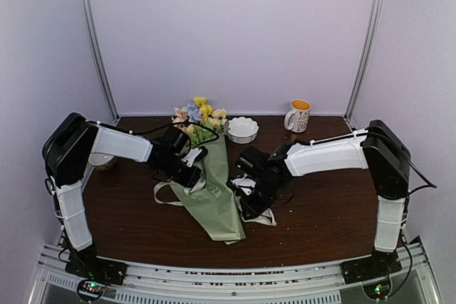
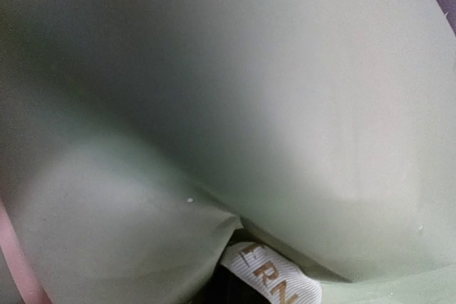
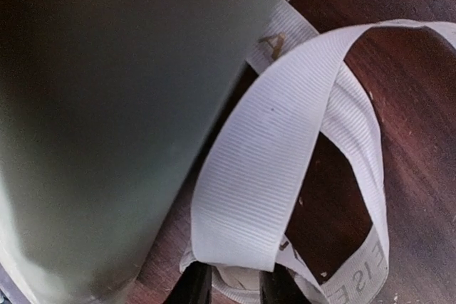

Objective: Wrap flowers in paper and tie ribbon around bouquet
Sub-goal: Adjust the right side of the ribbon at the center of the board.

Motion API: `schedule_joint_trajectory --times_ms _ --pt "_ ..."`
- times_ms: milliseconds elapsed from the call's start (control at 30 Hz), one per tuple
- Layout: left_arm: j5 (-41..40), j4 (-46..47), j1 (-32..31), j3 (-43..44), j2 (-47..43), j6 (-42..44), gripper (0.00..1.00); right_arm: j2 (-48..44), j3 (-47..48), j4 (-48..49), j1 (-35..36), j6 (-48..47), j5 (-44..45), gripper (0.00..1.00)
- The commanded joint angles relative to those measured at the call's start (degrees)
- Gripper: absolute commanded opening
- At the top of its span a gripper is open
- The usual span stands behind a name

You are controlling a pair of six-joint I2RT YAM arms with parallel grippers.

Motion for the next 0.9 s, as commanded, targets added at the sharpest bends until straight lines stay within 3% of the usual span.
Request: schedule_joint_trajectory --times_ms 0,167,433,500,633,867 --pt "-4.48 -5.58 1.39 -2.46 3.23 1.09 0.0 -1.35 -2.24 -0.76 0.68 -2.89 -1.98 0.3" --pt "-4.44 -5.41 1.61 -2.54 3.18 1.06 0.0 -3.28 -5.32 -0.28 1.56 -5.49 -4.7 0.4" --pt "-4.31 -5.41 1.67 -2.61 3.2 1.18 0.0 -2.69 -4.97 0.23 3.82 -5.6 4.14 0.39" --pt "-4.28 -5.4 1.67 -2.57 3.16 1.18 0.0 -3.24 -5.79 0.6 4.4 -6.05 7.76 0.31" --pt "-4.27 -5.41 1.78 -2.63 3.16 1.19 0.0 -5.04 -7.04 0.1 4.87 -6.39 11.93 0.02" --pt "-4.52 -5.48 2.01 -2.66 3.26 1.27 0.0 -13.75 -6.1 -3.19 3.49 -7.31 8.17 0.0"
